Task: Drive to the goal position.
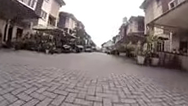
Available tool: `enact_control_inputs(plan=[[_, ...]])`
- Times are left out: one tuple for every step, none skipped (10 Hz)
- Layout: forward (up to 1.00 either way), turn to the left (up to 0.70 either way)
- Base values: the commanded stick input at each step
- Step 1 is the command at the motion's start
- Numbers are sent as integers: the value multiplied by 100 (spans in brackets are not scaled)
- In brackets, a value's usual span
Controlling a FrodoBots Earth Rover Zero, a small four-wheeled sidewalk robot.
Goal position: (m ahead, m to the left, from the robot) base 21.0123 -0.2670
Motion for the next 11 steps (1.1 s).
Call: enact_control_inputs(plan=[[70,0],[70,0],[70,0],[70,-23],[70,-33],[70,-31],[70,-6],[70,0],[70,0],[70,0],[70,0]])
